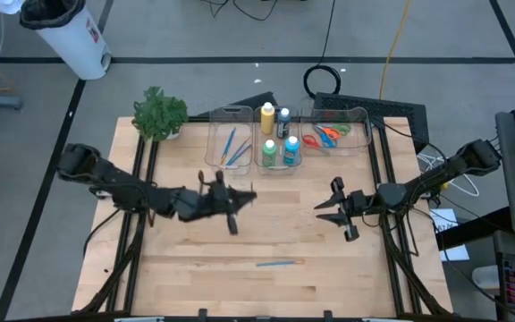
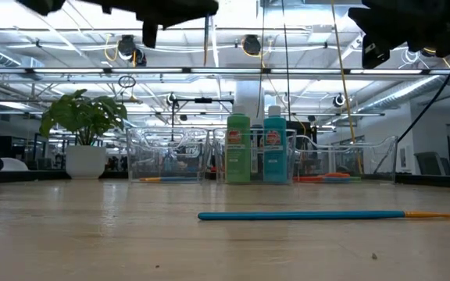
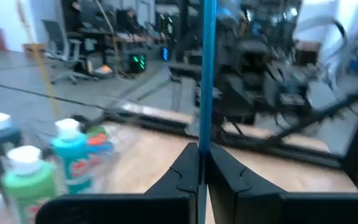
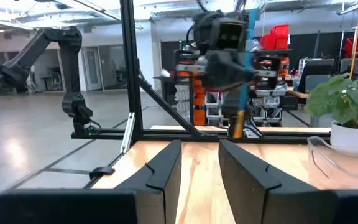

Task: Pick & Place Paint Supplies
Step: Put the blue paint brush into the left transparent bin

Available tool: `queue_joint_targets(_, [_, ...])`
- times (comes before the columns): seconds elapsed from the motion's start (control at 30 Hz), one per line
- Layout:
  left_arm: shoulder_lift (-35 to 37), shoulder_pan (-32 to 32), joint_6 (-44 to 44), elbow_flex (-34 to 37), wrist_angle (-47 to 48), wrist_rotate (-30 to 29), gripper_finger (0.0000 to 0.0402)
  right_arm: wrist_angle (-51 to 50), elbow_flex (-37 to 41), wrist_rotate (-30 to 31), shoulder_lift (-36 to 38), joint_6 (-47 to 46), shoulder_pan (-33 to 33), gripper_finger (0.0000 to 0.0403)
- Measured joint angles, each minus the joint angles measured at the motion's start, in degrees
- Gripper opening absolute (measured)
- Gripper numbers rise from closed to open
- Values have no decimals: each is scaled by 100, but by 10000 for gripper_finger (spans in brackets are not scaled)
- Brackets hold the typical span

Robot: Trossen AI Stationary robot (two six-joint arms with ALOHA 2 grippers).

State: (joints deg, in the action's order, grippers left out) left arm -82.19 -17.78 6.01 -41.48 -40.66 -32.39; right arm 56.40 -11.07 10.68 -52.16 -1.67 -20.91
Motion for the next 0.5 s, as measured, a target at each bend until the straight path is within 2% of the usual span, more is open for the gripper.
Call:
queue_joint_targets(0.27, [79, 436, 442, 501, -344, 271, 13, -25, 0, -10, -22, -9, 115, 94])
queue_joint_targets(0.5, [76, 186, 444, 529, -413, 293, 15, -54, 0, -20, -24, -60, 178, 93])
